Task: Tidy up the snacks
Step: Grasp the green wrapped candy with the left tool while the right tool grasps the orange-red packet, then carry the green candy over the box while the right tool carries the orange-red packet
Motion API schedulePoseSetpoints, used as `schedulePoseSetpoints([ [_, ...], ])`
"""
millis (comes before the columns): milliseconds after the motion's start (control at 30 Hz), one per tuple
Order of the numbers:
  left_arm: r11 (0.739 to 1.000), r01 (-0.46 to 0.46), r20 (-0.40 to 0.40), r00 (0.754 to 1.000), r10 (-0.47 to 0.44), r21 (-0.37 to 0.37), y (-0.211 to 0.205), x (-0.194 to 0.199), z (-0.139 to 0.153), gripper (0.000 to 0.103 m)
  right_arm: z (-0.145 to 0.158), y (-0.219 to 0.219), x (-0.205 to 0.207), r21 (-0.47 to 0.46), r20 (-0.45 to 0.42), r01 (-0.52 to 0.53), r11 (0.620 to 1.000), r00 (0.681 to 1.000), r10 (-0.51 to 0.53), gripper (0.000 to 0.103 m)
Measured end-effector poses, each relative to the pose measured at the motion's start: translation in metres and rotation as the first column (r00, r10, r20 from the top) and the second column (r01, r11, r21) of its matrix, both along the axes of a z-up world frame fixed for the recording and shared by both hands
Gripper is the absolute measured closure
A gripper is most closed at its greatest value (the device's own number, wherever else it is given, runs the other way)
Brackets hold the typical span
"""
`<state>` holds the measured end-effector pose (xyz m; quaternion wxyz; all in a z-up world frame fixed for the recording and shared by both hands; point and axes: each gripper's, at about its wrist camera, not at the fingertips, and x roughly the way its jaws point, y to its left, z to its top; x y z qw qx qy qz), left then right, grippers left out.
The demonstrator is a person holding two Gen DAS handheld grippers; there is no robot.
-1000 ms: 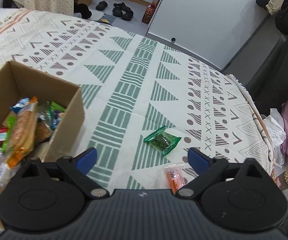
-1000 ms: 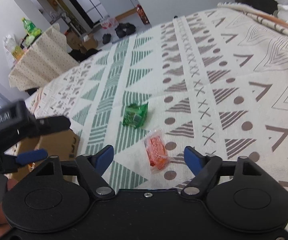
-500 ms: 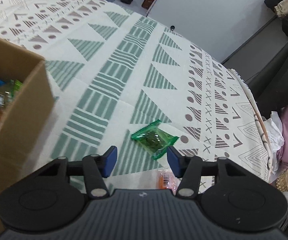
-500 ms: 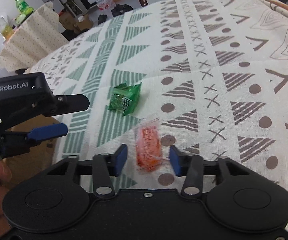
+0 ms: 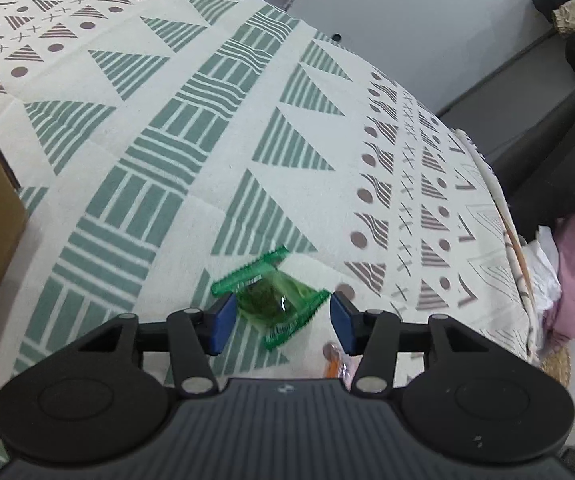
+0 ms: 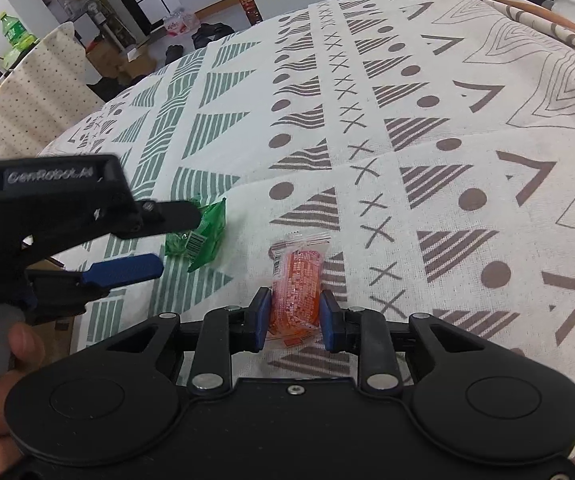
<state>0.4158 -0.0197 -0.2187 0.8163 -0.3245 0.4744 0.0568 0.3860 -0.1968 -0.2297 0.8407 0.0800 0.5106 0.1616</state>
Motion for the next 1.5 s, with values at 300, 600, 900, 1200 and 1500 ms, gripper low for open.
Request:
schedulePoseSetpoints([
  [300,0.998,-0.055,-0.015,0.998,0.055,0.028,0.001,0.017,-0.004,0.051,-0.002,-0.006,0.01,0.034,-0.008,0.026,0.999,1.0,-0.026,0.077],
  [600,0.992,-0.087,-0.06,0.994,0.092,0.092,-0.009,0.029,-0.01,0.049,-0.002,-0.01,0.014,0.047,-0.007,0.032,0.998,0.999,-0.032,0.075],
  [900,0.987,-0.01,-0.106,0.994,0.027,0.16,-0.02,0.022,-0.01,0.048,-0.002,-0.011,0.015,0.059,-0.012,0.026,0.998,1.0,-0.025,0.074],
  [1200,0.986,-0.02,-0.088,0.995,0.036,0.168,-0.019,0.003,0.0,0.069,0.0,-0.01,0.008,0.042,0.006,-0.008,0.999,1.0,0.008,0.078],
  [1500,0.98,-0.053,-0.034,0.998,0.06,0.194,-0.002,-0.02,0.032,0.069,0.016,-0.009,0.003,0.125,0.034,-0.023,0.992,0.999,0.019,0.08],
])
